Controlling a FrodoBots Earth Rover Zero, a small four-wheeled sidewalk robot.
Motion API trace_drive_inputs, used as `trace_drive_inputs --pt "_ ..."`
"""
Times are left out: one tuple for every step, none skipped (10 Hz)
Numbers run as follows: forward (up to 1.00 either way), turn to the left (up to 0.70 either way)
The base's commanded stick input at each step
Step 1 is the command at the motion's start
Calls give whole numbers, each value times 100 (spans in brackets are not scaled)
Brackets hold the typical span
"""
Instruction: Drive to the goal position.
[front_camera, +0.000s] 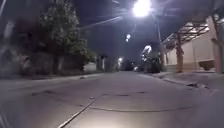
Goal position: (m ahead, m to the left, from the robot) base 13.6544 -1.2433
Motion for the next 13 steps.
trace_drive_inputs --pt "100 -40" --pt "100 -40" --pt "100 -40" --pt "100 -40" --pt "100 -40" --pt "100 -40" --pt "100 -40" --pt "100 -39" --pt "100 -37" --pt "100 -2" --pt "100 0" --pt "100 0" --pt "100 0"
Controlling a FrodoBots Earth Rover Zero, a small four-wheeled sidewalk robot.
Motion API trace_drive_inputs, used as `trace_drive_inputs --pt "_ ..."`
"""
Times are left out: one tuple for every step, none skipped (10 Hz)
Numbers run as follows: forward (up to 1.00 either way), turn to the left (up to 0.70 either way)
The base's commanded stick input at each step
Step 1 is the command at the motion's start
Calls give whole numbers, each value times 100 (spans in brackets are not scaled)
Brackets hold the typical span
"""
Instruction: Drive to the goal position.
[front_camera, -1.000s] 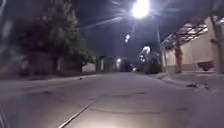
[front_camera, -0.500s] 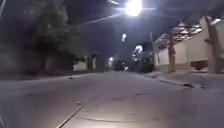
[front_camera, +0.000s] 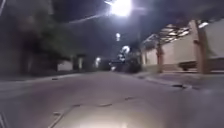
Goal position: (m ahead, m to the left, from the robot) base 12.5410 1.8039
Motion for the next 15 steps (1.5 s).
trace_drive_inputs --pt "100 0" --pt "100 0" --pt "100 0" --pt "100 0" --pt "100 0" --pt "100 0" --pt "100 0" --pt "100 0" --pt "100 0" --pt "100 0" --pt "100 0" --pt "100 0" --pt "100 0" --pt "100 0" --pt "100 0"
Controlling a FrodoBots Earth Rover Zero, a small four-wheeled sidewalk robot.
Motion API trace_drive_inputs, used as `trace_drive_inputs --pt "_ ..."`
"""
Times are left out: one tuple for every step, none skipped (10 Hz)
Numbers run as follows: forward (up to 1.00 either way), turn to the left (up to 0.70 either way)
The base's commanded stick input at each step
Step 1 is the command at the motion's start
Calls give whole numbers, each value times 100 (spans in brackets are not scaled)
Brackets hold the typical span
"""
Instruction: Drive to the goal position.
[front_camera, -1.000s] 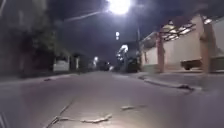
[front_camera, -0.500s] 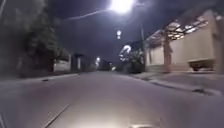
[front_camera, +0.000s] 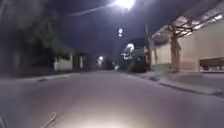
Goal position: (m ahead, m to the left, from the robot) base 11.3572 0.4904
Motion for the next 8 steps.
trace_drive_inputs --pt "100 0" --pt "100 0" --pt "100 0" --pt "100 0" --pt "100 0" --pt "100 0" --pt "100 0" --pt "100 0"
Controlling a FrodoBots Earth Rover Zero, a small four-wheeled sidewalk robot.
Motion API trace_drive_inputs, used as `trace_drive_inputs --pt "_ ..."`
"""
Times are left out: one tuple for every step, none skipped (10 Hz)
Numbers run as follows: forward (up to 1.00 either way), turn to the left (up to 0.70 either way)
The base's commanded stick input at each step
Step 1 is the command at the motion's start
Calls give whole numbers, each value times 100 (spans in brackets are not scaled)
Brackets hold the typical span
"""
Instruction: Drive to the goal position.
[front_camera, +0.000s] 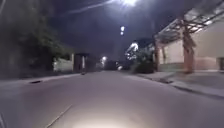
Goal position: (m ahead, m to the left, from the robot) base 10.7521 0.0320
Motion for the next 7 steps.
trace_drive_inputs --pt "100 0" --pt "100 0" --pt "100 0" --pt "100 0" --pt "100 0" --pt "100 0" --pt "100 0"
